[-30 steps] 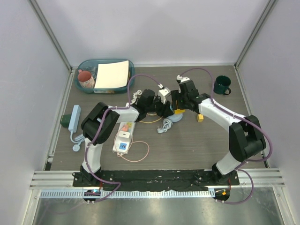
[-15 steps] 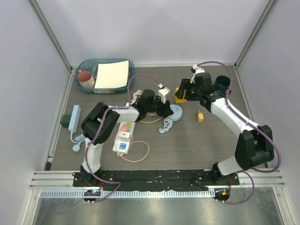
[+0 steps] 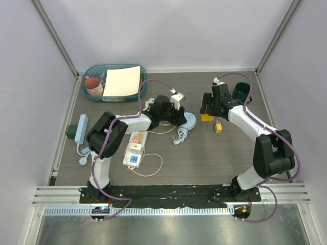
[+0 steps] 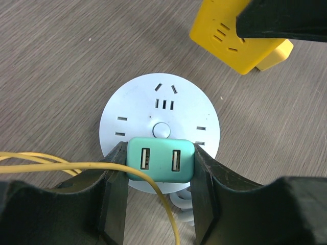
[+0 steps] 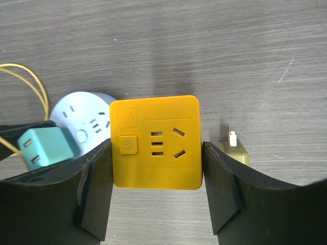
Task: Pull the plug off the socket
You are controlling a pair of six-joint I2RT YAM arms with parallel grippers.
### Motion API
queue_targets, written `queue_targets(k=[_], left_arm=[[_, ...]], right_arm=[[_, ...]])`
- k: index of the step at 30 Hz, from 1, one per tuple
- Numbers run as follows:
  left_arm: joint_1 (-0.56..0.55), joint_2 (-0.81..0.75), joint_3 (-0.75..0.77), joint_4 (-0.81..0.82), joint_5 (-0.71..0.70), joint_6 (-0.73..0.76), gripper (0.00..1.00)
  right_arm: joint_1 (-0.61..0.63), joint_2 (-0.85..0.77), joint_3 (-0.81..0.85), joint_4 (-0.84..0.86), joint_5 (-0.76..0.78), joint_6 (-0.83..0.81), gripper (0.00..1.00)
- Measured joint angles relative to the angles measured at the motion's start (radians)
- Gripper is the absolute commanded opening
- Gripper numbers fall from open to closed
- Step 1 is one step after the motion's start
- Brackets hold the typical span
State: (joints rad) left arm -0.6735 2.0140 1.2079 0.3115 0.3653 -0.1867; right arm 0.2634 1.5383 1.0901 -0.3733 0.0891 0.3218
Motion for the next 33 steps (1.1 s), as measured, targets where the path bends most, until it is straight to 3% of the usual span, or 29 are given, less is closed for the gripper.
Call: queue_targets(k=[5, 16, 19, 20, 24, 33], left_arm=[[0.000, -0.011, 0.000, -0.027, -0.034, -0.008, 0.00], [0.000, -0.014, 0.006, -0.043, -0.045, -0.011, 0.00], [0.000, -0.016, 0.005, -0.044, -0.048, -0.011, 0.00], [0.000, -0.017, 0.004, -0.044, -0.049, -0.011, 0.00], [0.002, -0.027, -0.013, -0.037, -0.052, -0.013, 0.00], [0.002, -0.029, -0.029, -0.008, -0.051, -0.020, 0.00]], right_arm=[[-0.004, 0.011, 0.010, -0.054, 0.024, 0.000, 0.71], [-0.006, 0.016, 0.134, -0.133, 0.050, 0.002, 0.75], [-0.006, 0.020, 0.136, -0.137, 0.044, 0.000, 0.64], [-0.006, 0.020, 0.132, -0.136, 0.034, 0.000, 0.39], [-0.006, 0.019, 0.108, -0.090, -0.059, 0.036, 0.01], [0.028, 0.172, -0.006, 0.205, -0.286, 0.215, 0.01]])
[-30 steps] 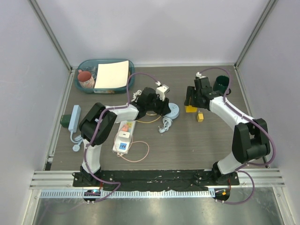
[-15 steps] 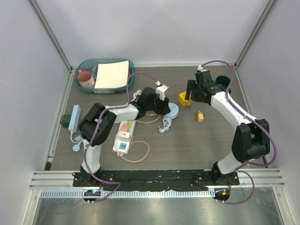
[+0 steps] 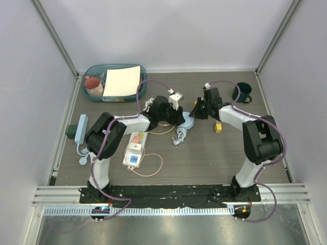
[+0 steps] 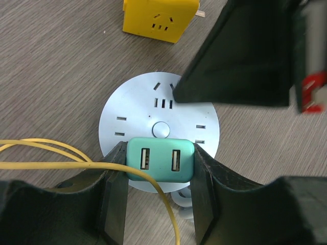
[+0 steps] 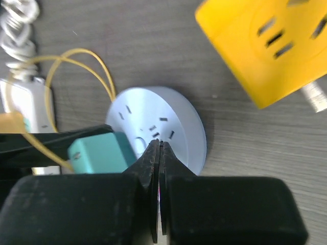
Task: Pull the plug off the socket
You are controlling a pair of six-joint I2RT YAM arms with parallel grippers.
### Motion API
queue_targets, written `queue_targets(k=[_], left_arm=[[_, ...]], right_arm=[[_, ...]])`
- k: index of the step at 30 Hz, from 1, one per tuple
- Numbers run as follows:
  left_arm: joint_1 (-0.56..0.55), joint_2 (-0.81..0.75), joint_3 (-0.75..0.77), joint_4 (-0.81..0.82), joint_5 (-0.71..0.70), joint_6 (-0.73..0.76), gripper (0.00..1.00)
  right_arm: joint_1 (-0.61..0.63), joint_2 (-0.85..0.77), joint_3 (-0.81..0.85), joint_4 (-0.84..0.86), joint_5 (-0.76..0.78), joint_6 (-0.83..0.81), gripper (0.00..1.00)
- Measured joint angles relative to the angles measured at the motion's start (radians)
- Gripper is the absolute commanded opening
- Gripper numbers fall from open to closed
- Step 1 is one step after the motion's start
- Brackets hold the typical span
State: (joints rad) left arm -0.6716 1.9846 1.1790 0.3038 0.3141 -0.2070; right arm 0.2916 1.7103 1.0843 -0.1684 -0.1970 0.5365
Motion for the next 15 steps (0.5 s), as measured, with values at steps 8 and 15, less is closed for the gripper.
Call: queue_targets(k=[8, 15], left_arm=[[0.000, 0.000, -0.007, 0.014, 0.006, 0.000, 0.00], [0.000, -0.011, 0.014, -0.052, 0.008, 0.044, 0.00]], right_arm=[[0.040, 0.082, -0.065, 0.174, -0.070, 0.065, 0.01], [0.069, 0.061, -0.110, 0.225, 0.004, 0.042, 0.01]])
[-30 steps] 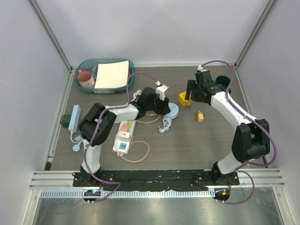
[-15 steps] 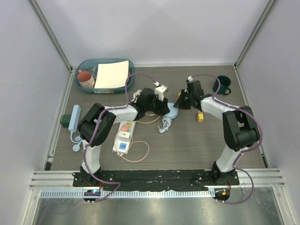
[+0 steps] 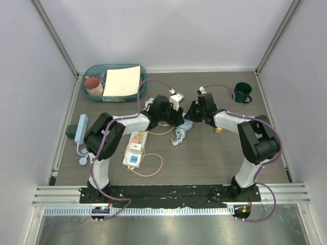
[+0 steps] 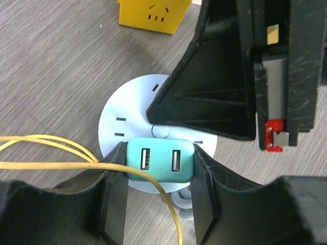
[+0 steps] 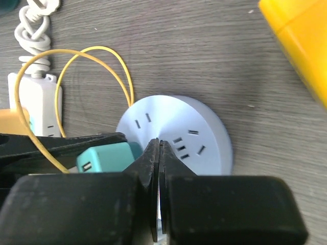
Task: Pull the plug off the socket
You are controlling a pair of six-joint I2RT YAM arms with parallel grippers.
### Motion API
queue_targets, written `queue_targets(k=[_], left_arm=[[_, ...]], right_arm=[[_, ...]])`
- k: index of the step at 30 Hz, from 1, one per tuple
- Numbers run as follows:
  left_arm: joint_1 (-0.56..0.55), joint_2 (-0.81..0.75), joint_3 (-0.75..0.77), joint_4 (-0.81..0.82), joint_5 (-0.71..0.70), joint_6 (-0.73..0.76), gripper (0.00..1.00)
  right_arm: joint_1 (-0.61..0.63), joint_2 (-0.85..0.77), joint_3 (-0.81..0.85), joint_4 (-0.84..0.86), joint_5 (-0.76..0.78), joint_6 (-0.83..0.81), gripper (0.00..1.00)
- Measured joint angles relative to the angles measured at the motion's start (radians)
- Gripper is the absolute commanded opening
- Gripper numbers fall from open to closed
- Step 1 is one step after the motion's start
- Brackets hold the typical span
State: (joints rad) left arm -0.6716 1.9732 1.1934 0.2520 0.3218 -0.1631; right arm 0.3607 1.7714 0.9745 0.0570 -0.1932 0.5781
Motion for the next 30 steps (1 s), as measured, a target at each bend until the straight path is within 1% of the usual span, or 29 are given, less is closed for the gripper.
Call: queue_targets(k=[6, 9, 10, 11, 13, 14, 16, 17, 18, 21, 23, 26, 28, 30], left_arm=[[0.000, -0.038, -0.033, -0.031, -0.008, 0.024, 0.00], [0.000, -0.038, 0.006, -0.097, -0.011, 0.043, 0.00], [0.000, -0.038, 0.032, -0.137, -0.014, 0.040, 0.00], [0.002, -0.038, 0.043, -0.148, -0.016, 0.039, 0.00], [0.005, -0.041, 0.042, -0.132, -0.017, 0.031, 0.00], [0.005, -0.045, 0.025, -0.114, -0.019, 0.025, 0.00], [0.006, -0.051, -0.029, -0.072, -0.015, 0.012, 0.00], [0.007, -0.054, -0.041, -0.050, -0.015, 0.009, 0.00], [0.007, -0.056, -0.047, -0.038, -0.017, 0.008, 0.00], [0.007, -0.060, -0.065, -0.008, -0.019, -0.004, 0.00], [0.008, -0.065, -0.075, 0.006, -0.019, -0.017, 0.00], [0.009, -0.065, -0.079, 0.018, -0.020, -0.037, 0.00], [0.010, -0.066, -0.086, 0.032, -0.020, -0.049, 0.00], [0.011, -0.069, -0.093, 0.044, -0.023, -0.063, 0.00]], right_arm=[[0.005, -0.030, -0.032, 0.012, 0.126, -0.048, 0.01], [0.009, -0.030, -0.048, 0.026, 0.188, -0.074, 0.01], [0.009, -0.029, -0.057, 0.008, 0.203, -0.080, 0.01], [0.010, -0.025, -0.078, -0.013, 0.212, -0.085, 0.03], [0.010, -0.033, -0.097, -0.013, 0.217, -0.087, 0.13], [0.011, -0.038, -0.098, -0.017, 0.217, -0.087, 0.27], [0.013, -0.052, -0.100, -0.040, 0.210, -0.077, 0.41], [0.014, -0.066, -0.101, -0.051, 0.207, -0.072, 0.51], [0.015, -0.087, -0.105, -0.076, 0.208, -0.066, 0.55], [0.015, -0.185, -0.127, -0.139, 0.200, -0.027, 0.65], [0.012, -0.250, -0.145, -0.141, 0.196, 0.013, 0.67], [0.012, -0.346, -0.188, -0.099, 0.192, 0.117, 0.75], [0.012, -0.372, -0.222, -0.044, 0.189, 0.187, 0.80], [0.012, -0.369, -0.254, 0.005, 0.180, 0.248, 0.80]])
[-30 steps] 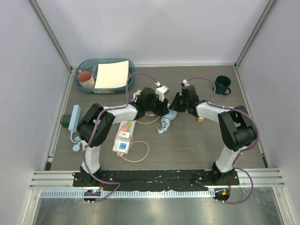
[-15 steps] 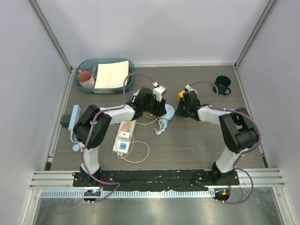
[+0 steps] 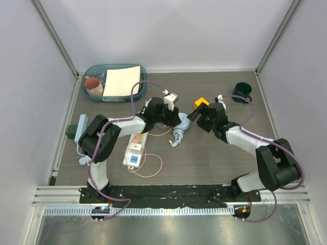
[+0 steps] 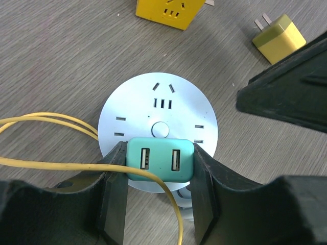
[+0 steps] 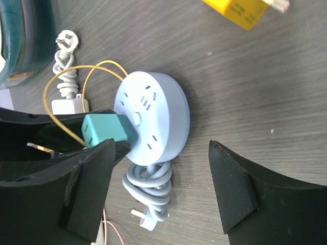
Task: Pull the plug off the socket
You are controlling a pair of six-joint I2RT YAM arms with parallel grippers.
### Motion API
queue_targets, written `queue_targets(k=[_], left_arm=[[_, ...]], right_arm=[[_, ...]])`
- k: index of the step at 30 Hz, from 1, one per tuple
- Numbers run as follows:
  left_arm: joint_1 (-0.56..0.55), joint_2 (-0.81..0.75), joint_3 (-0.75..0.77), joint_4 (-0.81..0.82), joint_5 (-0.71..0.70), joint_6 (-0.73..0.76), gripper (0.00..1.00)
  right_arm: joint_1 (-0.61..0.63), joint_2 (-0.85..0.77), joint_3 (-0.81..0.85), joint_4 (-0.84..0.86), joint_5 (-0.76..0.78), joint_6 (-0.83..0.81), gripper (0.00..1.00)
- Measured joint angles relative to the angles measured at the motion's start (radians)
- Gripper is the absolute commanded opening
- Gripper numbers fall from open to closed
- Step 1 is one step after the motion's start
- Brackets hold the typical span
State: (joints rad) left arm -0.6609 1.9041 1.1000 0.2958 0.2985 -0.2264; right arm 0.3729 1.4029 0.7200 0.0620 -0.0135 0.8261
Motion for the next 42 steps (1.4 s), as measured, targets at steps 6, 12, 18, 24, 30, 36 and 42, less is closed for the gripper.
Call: queue_targets(k=[6, 12, 18, 24, 30, 36, 42], left_arm=[[0.000, -0.023, -0.024, 0.006, -0.004, -0.036, 0.00], [0.000, -0.045, -0.043, 0.007, -0.003, -0.060, 0.00], [0.000, -0.045, -0.063, 0.035, -0.003, -0.087, 0.00], [0.000, -0.045, -0.074, 0.068, -0.002, -0.109, 0.00], [0.001, -0.044, -0.076, 0.071, -0.003, -0.113, 0.00], [0.008, -0.050, -0.074, 0.050, 0.006, -0.103, 0.00], [0.012, -0.092, -0.125, 0.073, 0.010, -0.104, 0.00]], right_arm=[[0.000, 0.049, -0.100, 0.115, -0.007, 0.145, 0.81], [0.000, 0.161, -0.156, 0.332, -0.043, 0.239, 0.81], [0.001, 0.247, -0.193, 0.556, -0.089, 0.327, 0.74], [0.019, 0.304, -0.201, 0.642, -0.119, 0.377, 0.58], [0.039, 0.319, -0.201, 0.679, -0.125, 0.405, 0.01], [0.045, 0.293, -0.201, 0.646, -0.089, 0.383, 0.01], [0.059, 0.252, -0.207, 0.640, -0.082, 0.273, 0.01]])
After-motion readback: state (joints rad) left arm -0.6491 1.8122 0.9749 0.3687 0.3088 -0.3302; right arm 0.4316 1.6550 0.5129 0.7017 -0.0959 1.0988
